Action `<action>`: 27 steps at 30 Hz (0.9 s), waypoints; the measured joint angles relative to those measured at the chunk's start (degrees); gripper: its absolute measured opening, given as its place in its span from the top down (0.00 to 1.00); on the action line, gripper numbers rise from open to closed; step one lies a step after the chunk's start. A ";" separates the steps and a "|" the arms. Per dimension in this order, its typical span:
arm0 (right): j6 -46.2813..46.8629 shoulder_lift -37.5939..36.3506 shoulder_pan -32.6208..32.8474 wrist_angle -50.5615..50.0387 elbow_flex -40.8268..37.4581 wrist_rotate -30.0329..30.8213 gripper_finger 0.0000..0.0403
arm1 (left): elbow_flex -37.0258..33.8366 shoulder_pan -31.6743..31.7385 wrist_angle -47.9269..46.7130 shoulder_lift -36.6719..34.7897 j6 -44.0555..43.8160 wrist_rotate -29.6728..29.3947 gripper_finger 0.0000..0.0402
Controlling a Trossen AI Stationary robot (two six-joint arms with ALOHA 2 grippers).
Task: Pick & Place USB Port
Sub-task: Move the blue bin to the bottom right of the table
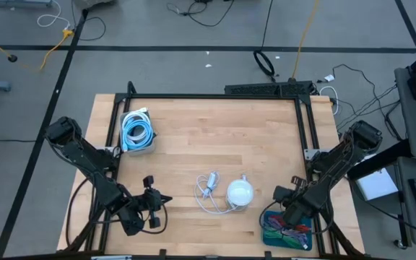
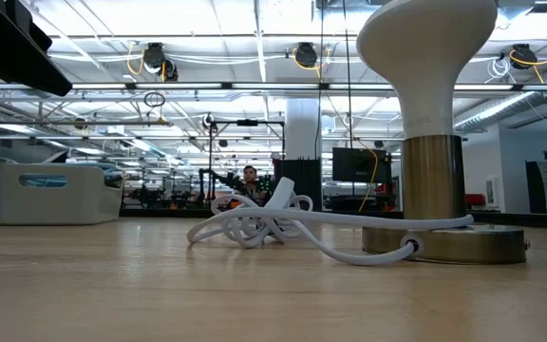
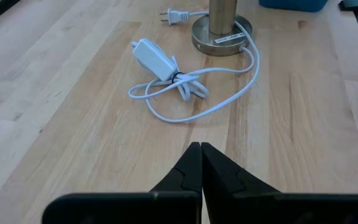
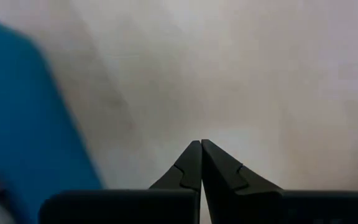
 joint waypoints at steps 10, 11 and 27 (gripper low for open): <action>2.28 -0.02 3.12 9.00 0.02 -0.52 1.00 | 0.00 0.00 -0.26 0.00 0.00 -0.02 1.00; 2.91 -0.02 3.57 9.33 0.02 -0.56 1.00 | 0.00 0.00 -0.26 0.00 -0.01 -0.02 1.00; 8.70 -0.02 7.61 12.29 0.26 -2.97 1.00 | 0.00 0.00 -1.39 0.00 -0.98 -0.07 1.00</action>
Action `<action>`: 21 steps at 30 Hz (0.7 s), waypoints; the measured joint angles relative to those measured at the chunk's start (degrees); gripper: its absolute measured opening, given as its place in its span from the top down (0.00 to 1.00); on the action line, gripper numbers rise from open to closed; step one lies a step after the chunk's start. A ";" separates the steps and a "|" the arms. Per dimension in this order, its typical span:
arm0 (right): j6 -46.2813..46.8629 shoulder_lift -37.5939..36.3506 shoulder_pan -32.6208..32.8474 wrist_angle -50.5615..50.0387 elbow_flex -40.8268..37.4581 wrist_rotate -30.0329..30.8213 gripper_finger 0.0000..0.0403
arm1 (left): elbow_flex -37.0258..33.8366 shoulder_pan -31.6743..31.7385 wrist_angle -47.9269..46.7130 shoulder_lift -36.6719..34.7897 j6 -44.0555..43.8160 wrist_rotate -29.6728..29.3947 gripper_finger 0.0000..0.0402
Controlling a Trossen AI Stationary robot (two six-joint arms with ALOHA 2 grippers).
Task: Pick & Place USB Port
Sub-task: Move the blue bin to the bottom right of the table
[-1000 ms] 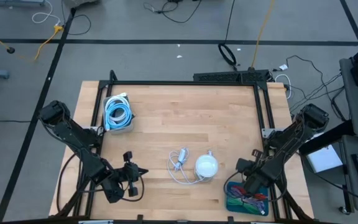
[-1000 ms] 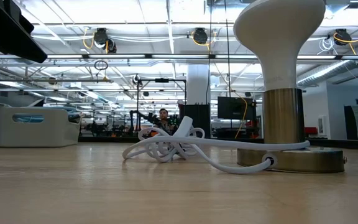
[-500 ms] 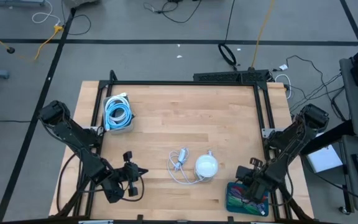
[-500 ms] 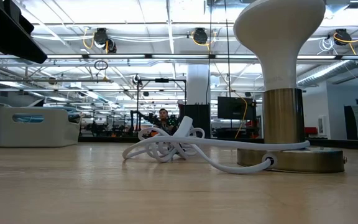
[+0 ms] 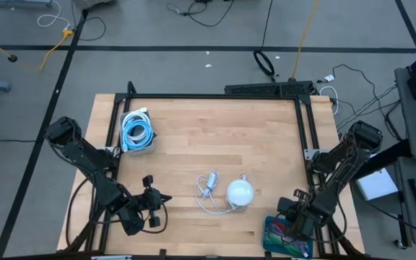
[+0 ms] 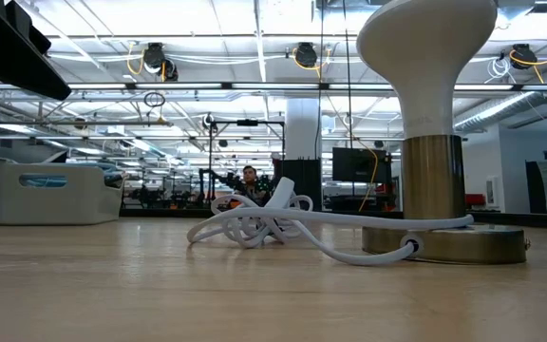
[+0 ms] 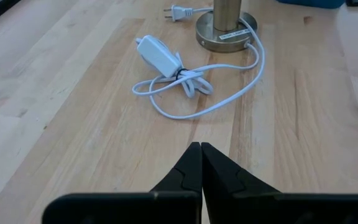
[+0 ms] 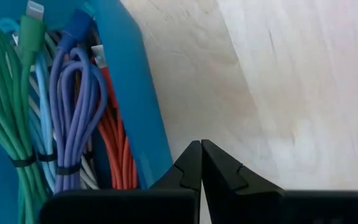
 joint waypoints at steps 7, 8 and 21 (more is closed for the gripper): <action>-2.79 -0.02 -0.50 -17.09 7.89 13.60 1.00 | 0.00 0.11 -0.04 0.00 -0.04 -0.02 1.00; -3.99 -0.02 -0.89 -17.75 9.30 16.16 1.00 | 0.00 0.11 -0.03 0.00 -0.04 -0.02 1.00; -23.15 8.42 -8.53 13.35 14.14 5.12 1.00 | 0.00 0.11 -0.16 0.00 -0.50 -0.02 1.00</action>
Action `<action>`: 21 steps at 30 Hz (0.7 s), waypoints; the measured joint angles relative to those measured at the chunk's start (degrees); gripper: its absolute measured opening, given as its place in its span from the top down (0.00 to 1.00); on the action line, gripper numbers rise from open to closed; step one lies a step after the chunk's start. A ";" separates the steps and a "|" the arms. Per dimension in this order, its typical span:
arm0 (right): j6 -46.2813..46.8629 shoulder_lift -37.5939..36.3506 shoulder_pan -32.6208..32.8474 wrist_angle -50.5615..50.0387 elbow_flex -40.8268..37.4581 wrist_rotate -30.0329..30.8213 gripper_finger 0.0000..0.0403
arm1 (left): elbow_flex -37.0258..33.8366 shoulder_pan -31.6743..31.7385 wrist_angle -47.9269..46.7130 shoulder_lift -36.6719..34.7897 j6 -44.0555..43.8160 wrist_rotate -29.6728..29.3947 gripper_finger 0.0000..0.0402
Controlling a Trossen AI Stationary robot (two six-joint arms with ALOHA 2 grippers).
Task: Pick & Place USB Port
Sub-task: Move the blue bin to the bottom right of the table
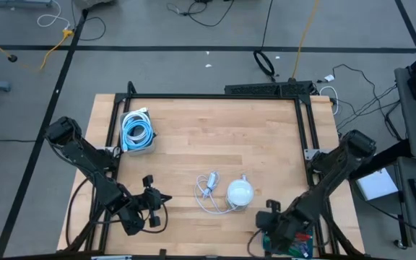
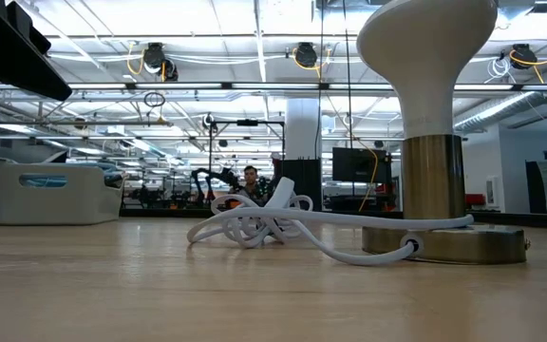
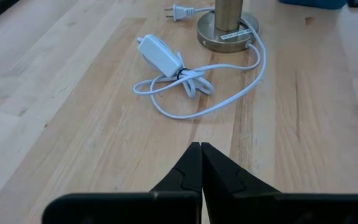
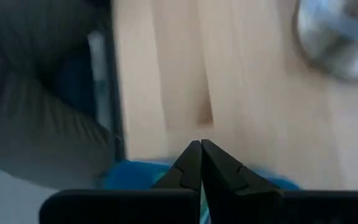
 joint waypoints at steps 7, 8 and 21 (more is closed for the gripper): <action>-2.18 11.10 -2.07 -2.69 6.15 -8.72 1.00 | 0.00 0.00 -0.52 0.00 -0.39 0.02 1.00; -2.50 12.38 -2.11 -4.30 7.36 -9.98 1.00 | 0.00 0.00 -0.63 0.00 -0.54 0.00 1.00; -0.76 13.55 1.11 -16.32 17.82 -6.79 1.00 | 0.00 0.00 -1.88 0.00 -1.51 -0.06 1.00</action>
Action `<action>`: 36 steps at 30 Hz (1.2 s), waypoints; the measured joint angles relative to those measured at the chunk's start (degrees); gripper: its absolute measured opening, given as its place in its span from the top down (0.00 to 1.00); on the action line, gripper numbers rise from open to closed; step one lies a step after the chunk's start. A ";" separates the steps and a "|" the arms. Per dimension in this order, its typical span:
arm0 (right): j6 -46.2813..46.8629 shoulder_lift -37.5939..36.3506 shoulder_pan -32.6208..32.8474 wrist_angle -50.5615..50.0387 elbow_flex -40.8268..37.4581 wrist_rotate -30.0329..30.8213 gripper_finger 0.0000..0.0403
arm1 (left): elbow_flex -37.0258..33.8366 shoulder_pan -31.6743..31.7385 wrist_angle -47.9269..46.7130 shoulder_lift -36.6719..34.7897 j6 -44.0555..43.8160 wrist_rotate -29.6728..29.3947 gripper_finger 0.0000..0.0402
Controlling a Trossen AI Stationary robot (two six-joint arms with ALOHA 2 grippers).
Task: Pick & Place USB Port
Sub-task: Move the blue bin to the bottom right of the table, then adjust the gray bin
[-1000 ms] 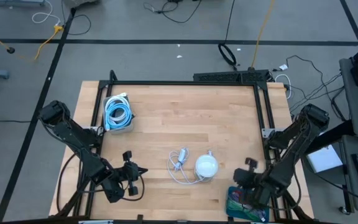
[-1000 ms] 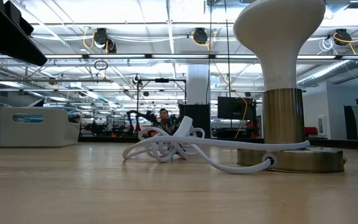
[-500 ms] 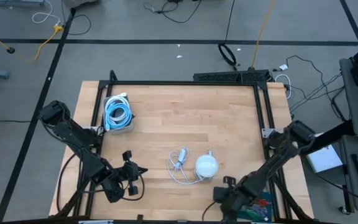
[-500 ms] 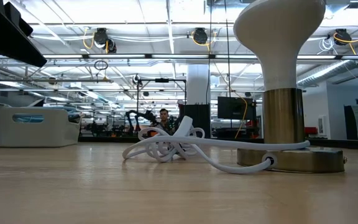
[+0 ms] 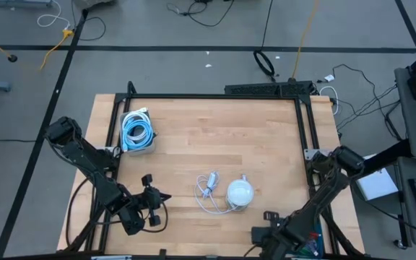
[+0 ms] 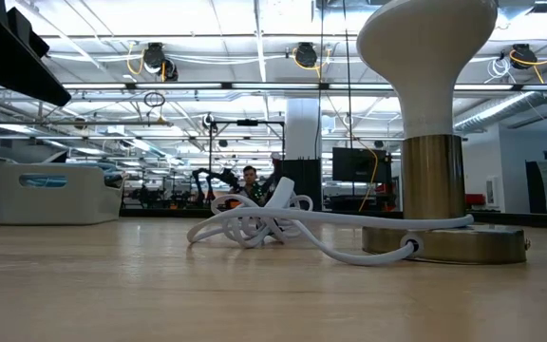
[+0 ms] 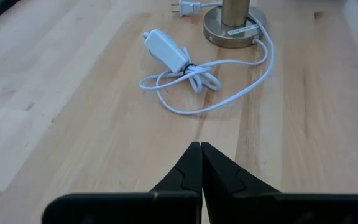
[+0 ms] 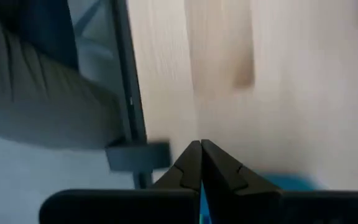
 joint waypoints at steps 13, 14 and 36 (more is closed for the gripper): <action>-59.80 -9.19 2.42 23.53 9.70 53.24 1.00 | 0.68 21.29 1.63 -11.80 19.67 -11.83 1.00; -63.96 -9.44 2.61 25.05 9.70 56.04 1.00 | 0.65 24.88 0.63 -12.60 19.50 -9.61 1.00; -68.24 -8.96 -6.77 33.81 -8.29 61.94 1.00 | -13.91 50.25 2.70 -7.75 16.66 7.94 1.00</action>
